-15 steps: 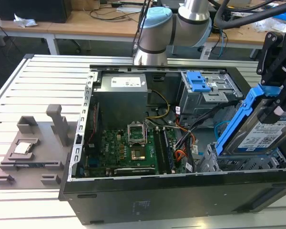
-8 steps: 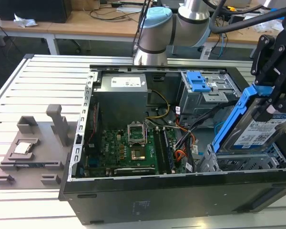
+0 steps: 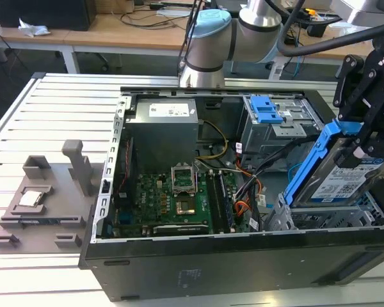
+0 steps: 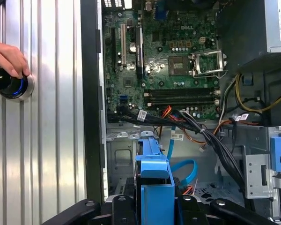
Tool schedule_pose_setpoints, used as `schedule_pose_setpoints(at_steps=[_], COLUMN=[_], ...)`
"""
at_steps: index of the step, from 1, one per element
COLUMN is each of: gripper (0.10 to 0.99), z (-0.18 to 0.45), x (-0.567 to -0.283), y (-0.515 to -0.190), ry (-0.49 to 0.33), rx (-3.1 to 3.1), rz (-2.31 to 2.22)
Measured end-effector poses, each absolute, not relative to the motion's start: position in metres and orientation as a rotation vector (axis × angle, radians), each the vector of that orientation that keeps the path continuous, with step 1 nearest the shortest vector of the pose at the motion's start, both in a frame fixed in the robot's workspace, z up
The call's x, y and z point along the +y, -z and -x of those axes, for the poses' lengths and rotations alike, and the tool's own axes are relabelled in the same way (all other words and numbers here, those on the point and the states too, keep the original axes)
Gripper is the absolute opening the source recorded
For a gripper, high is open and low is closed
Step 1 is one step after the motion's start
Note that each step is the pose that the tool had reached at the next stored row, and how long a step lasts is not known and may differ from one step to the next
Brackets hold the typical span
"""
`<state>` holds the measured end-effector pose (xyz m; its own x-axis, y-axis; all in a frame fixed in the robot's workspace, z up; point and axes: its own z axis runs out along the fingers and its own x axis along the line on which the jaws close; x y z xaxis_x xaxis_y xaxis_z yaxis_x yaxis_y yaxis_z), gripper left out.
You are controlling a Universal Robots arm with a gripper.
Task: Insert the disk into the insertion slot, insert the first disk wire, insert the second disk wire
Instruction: 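Insert the disk into the insertion slot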
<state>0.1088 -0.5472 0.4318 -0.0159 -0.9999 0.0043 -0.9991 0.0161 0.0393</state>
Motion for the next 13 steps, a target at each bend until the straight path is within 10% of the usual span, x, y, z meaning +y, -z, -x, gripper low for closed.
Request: schedule_pose_setpoints(at_steps=[13], gripper=[0.365], z=[-0.109], x=[-0.547], y=[-0.413], ry=[0.039], rx=[-2.217], rz=[-2.182])
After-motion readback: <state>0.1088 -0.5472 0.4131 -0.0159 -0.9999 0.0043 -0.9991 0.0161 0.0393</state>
